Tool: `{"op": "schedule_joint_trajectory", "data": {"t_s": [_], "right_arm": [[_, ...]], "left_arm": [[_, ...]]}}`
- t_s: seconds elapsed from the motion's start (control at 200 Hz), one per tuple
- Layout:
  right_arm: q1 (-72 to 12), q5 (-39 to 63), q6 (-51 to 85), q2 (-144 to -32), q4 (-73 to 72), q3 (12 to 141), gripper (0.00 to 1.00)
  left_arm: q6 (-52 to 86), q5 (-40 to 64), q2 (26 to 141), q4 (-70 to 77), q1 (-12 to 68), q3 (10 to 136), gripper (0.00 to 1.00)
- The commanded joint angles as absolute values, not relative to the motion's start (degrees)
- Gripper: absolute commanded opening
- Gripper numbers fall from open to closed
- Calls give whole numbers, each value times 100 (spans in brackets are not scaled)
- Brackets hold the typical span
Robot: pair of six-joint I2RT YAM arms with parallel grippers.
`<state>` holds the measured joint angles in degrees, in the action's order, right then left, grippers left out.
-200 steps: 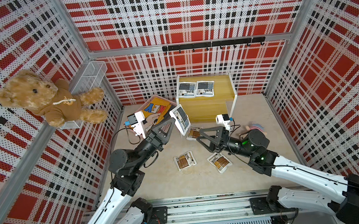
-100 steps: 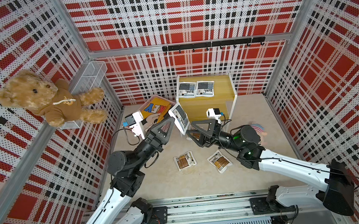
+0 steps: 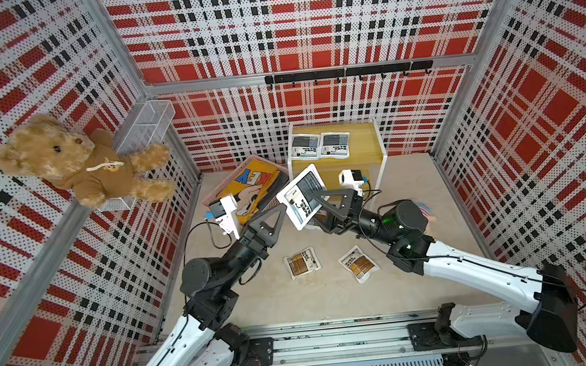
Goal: Place the bagged coffee beans on the shelf by color
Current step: Place the bagged coffee beans on the shelf.
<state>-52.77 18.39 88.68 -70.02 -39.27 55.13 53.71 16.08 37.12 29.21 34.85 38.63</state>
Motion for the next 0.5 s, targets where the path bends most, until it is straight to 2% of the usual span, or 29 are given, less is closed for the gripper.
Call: {"op": "schedule_joint_trajectory", "data": {"t_s": [0.0, 0.276, 0.496], "right_arm": [[-5317, 1793, 8533, -6737, -3555, 5746, 81], [-5317, 1706, 8163, -6569, -3083, 5820, 73], [-5317, 1766, 8044, -6689, -3037, 5979, 56]], "left_arm": [[5390, 1350, 3574, 3067, 3516, 3734, 0], [5447, 730, 3372, 3085, 3691, 3500, 0], [5451, 469, 3392, 3223, 3968, 3367, 0]]}}
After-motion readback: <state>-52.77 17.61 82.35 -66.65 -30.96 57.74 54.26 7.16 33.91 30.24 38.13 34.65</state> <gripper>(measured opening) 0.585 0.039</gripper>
